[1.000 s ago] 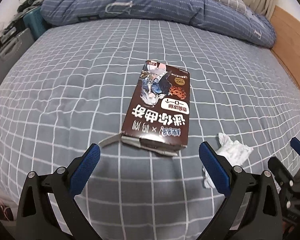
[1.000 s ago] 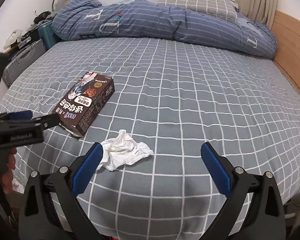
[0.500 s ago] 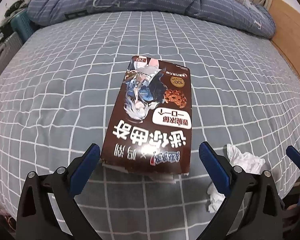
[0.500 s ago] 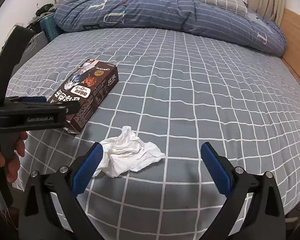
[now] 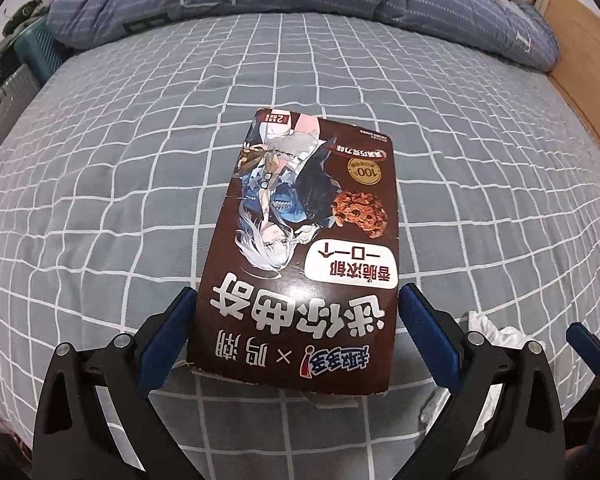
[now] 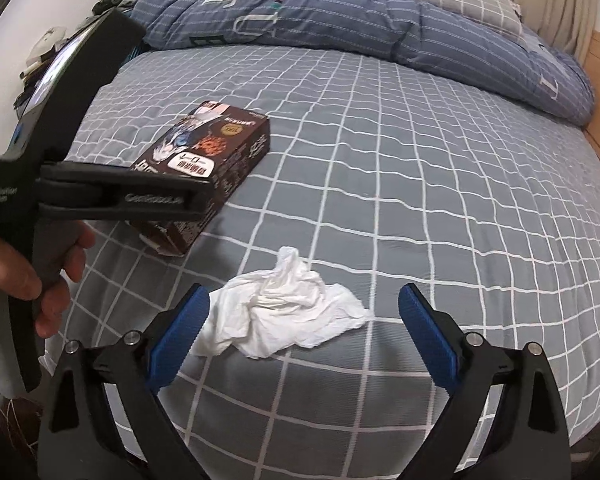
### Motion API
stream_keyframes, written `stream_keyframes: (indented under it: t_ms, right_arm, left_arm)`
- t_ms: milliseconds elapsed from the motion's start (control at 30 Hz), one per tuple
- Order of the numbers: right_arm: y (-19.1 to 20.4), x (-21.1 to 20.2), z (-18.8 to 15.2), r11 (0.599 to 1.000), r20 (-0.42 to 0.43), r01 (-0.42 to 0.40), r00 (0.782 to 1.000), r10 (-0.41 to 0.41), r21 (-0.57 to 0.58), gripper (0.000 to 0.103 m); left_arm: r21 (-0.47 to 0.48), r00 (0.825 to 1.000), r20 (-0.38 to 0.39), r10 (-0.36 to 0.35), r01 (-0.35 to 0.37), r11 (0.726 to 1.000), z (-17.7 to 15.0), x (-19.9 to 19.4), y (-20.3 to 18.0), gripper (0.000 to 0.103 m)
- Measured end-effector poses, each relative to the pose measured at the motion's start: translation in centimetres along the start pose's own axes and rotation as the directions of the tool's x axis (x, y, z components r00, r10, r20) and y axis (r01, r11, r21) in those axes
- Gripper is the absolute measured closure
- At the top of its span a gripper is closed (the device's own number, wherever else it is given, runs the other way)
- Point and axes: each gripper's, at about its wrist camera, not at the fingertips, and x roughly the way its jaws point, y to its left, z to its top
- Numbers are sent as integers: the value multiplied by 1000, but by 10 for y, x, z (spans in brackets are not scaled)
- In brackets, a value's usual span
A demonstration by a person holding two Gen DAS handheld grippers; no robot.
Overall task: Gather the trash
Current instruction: 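Grasp the brown snack box with the left tool while the right tool grasps the white tissue, then carry the brown box and white tissue down over the trash bin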
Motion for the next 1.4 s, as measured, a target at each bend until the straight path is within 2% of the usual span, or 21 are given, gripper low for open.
stream_keyframes:
  t_ms: [133,233,333,400,533,667,767,1000,1400]
  right_arm:
    - [5,6,1,1000,-16,-18,1000,18,-1,20]
    - [8,14,1,1000,-43,-30,999,30,-6,29]
    - [10,23,0,999,-81,-45,996,44,-8,40]
    - [9,28,0,998,-104,-57,993,56,-3,52]
    - [9,36,-2,996,-138,-83,987,86,24,64]
    - [8,43,-4,994,-169,-98,980,105,51,89]
    - [6,40,-4,992,-162,-105,980,115,69,91]
    - [7,24,-7,996,-131,-67,989,74,56,92]
    - [0,-24,-11,994,-75,-61,995,68,89,92]
  left_arm:
    - [-4,1000,-6,10,-10,1000,1,3,-1,9]
    - [-15,1000,-7,15,-15,1000,-1,1,1,10]
    - [-40,1000,6,17,-17,999,-6,-8,7,11]
    - [-39,1000,21,14,-13,999,-6,-11,7,11]
    - [-43,999,46,15,-13,999,-5,-15,10,11]
    - [-53,999,52,6,-3,999,-5,-12,8,11]
    - [-53,999,46,3,-1,999,-6,-9,9,11]
    - [-54,999,54,-4,7,999,-6,-12,8,11]
    - [-50,998,68,-19,22,999,-38,-55,1,11]
